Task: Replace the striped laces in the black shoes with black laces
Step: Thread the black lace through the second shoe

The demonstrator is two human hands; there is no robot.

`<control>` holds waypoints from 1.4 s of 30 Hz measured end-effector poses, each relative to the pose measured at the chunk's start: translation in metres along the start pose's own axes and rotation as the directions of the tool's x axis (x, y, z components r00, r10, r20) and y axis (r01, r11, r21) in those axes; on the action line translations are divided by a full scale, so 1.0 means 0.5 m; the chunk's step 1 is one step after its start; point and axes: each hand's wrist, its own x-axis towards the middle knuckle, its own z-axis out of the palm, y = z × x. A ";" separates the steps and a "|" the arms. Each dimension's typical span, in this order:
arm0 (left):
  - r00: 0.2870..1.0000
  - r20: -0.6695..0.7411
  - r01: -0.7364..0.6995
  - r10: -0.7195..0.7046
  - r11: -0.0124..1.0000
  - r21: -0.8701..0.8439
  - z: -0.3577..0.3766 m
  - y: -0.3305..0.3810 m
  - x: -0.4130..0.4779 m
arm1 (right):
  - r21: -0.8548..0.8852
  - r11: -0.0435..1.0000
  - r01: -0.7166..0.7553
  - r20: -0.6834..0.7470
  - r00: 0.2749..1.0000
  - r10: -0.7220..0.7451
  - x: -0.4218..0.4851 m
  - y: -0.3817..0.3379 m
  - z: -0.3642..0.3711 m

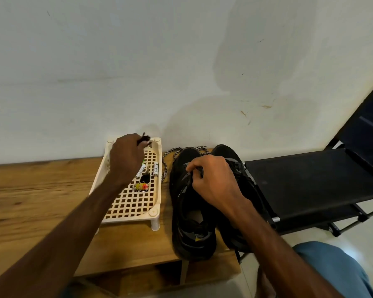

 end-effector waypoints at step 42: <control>0.796 0.604 0.496 -0.023 -0.548 -0.674 -0.034 0.123 -0.116 | 0.727 0.651 -0.218 0.016 0.953 0.301 -0.047 0.125 -0.151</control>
